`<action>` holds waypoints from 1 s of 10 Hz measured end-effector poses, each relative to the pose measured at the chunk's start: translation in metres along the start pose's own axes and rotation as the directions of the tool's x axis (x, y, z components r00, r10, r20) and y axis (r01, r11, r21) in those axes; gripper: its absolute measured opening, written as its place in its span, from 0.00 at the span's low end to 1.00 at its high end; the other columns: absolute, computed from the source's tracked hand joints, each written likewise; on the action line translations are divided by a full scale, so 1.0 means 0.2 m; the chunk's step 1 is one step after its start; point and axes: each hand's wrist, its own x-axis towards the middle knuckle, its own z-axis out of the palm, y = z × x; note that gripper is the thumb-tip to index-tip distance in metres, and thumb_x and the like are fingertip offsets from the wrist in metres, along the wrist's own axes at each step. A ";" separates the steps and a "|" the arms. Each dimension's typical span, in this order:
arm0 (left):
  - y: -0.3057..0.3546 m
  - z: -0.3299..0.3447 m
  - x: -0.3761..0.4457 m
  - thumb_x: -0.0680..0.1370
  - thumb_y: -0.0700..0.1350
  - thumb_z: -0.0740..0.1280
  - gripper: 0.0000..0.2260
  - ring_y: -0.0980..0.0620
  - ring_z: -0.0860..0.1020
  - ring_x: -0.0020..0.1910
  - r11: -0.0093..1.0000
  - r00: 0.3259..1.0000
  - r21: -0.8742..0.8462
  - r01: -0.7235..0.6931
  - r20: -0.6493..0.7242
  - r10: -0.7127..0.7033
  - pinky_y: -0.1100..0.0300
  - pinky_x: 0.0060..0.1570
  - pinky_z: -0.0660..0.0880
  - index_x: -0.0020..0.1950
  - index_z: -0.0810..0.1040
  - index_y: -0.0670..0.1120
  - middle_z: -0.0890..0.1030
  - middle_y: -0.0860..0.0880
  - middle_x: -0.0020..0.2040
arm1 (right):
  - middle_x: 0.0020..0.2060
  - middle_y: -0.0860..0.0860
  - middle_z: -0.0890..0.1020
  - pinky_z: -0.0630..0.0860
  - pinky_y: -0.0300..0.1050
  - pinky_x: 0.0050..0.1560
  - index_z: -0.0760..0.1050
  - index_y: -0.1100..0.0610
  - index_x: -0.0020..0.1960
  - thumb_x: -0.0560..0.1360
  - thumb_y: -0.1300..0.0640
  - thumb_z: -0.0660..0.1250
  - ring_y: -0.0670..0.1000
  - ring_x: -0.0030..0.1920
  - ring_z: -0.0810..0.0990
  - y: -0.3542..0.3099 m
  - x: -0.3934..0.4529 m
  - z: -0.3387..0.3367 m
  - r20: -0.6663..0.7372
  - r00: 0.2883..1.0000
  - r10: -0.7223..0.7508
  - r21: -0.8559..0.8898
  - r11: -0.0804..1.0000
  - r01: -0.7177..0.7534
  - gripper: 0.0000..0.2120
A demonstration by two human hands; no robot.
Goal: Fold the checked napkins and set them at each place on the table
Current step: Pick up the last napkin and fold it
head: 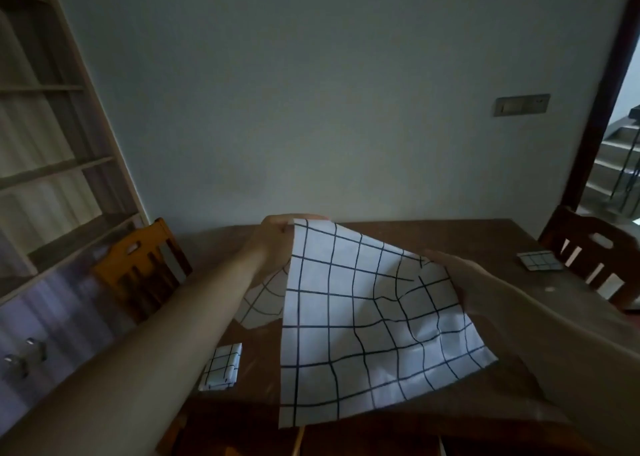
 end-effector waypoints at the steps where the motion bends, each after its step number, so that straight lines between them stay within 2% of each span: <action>1: 0.05 -0.02 -0.08 0.81 0.44 0.63 0.11 0.54 0.83 0.53 0.995 0.996 -0.042 -0.090 0.000 0.090 0.55 0.56 0.78 0.51 0.86 0.53 0.86 0.54 0.51 | 0.56 0.61 0.82 0.79 0.49 0.44 0.79 0.61 0.58 0.73 0.50 0.71 0.55 0.41 0.81 0.01 -0.06 0.05 -0.049 0.999 0.017 0.093 0.996 -0.012 0.19; 2: 0.06 -0.03 -0.09 0.81 0.40 0.61 0.14 0.59 0.82 0.51 0.989 0.989 -0.004 -0.146 0.006 0.146 0.58 0.54 0.79 0.50 0.85 0.54 0.86 0.57 0.49 | 0.57 0.61 0.82 0.79 0.55 0.52 0.79 0.61 0.60 0.71 0.49 0.72 0.59 0.50 0.83 0.03 -0.04 0.04 -0.003 0.999 0.044 0.195 0.980 -0.042 0.23; 3: 0.07 -0.04 -0.08 0.80 0.38 0.63 0.16 0.60 0.83 0.49 0.988 0.987 0.012 -0.156 -0.023 0.156 0.61 0.52 0.79 0.45 0.85 0.56 0.86 0.58 0.46 | 0.51 0.60 0.83 0.77 0.56 0.55 0.80 0.60 0.56 0.76 0.45 0.65 0.61 0.53 0.81 0.03 -0.07 0.04 0.132 0.990 0.053 0.370 0.924 -0.099 0.20; 4: 0.07 -0.04 -0.06 0.79 0.39 0.66 0.13 0.63 0.83 0.41 0.984 0.980 -0.015 -0.175 -0.102 0.173 0.67 0.43 0.79 0.41 0.84 0.54 0.85 0.59 0.38 | 0.38 0.56 0.82 0.74 0.50 0.46 0.81 0.57 0.46 0.78 0.45 0.61 0.55 0.41 0.81 0.08 -0.04 0.01 0.142 0.988 0.056 0.526 0.842 -0.123 0.17; 5: 0.06 -0.06 -0.03 0.81 0.41 0.63 0.14 0.52 0.79 0.35 0.988 0.976 0.007 -0.153 -0.153 0.153 0.60 0.40 0.75 0.40 0.81 0.34 0.81 0.48 0.34 | 0.36 0.55 0.78 0.73 0.49 0.42 0.79 0.56 0.40 0.71 0.45 0.69 0.55 0.36 0.78 0.14 -0.02 0.00 0.077 0.997 0.014 0.573 0.818 -0.056 0.14; 6: 0.05 -0.08 0.00 0.82 0.42 0.59 0.16 0.48 0.72 0.37 0.988 0.977 0.010 -0.157 -0.143 0.157 0.54 0.41 0.68 0.41 0.78 0.34 0.75 0.42 0.37 | 0.36 0.55 0.76 0.73 0.50 0.40 0.77 0.56 0.43 0.64 0.43 0.76 0.55 0.35 0.76 0.17 -0.01 -0.02 0.057 0.998 -0.018 0.555 0.832 -0.017 0.19; 7: 0.06 -0.10 0.03 0.82 0.40 0.58 0.15 0.46 0.74 0.39 0.985 0.976 -0.016 -0.169 -0.145 0.165 0.53 0.44 0.71 0.45 0.77 0.30 0.78 0.38 0.40 | 0.36 0.55 0.78 0.73 0.52 0.43 0.78 0.58 0.46 0.69 0.44 0.71 0.55 0.37 0.77 0.17 -0.04 0.00 0.054 0.999 -0.001 0.560 0.828 -0.029 0.17; 8: 0.09 -0.10 0.04 0.82 0.40 0.58 0.15 0.48 0.75 0.38 0.981 0.970 -0.019 -0.192 -0.155 0.187 0.56 0.43 0.72 0.43 0.77 0.31 0.78 0.38 0.39 | 0.41 0.54 0.79 0.73 0.51 0.45 0.77 0.59 0.52 0.66 0.43 0.74 0.55 0.41 0.77 0.18 -0.06 0.01 0.031 0.999 0.039 0.513 0.857 -0.049 0.23; 9: 0.13 -0.09 0.05 0.81 0.36 0.57 0.19 0.57 0.70 0.28 0.979 0.970 0.035 -0.202 -0.130 0.205 0.62 0.35 0.67 0.29 0.69 0.43 0.73 0.50 0.29 | 0.40 0.54 0.77 0.73 0.45 0.35 0.76 0.58 0.49 0.69 0.45 0.72 0.50 0.34 0.78 0.12 -0.12 0.03 -0.099 0.990 0.098 0.274 0.959 -0.067 0.18; 10: 0.16 -0.04 0.05 0.82 0.38 0.58 0.21 0.58 0.69 0.28 0.967 0.971 0.093 -0.237 -0.003 0.238 0.61 0.36 0.66 0.28 0.68 0.45 0.72 0.54 0.27 | 0.47 0.53 0.81 0.77 0.48 0.47 0.75 0.59 0.56 0.73 0.42 0.69 0.52 0.44 0.81 0.00 -0.17 0.14 -0.226 0.937 -0.265 -0.131 0.962 0.241 0.22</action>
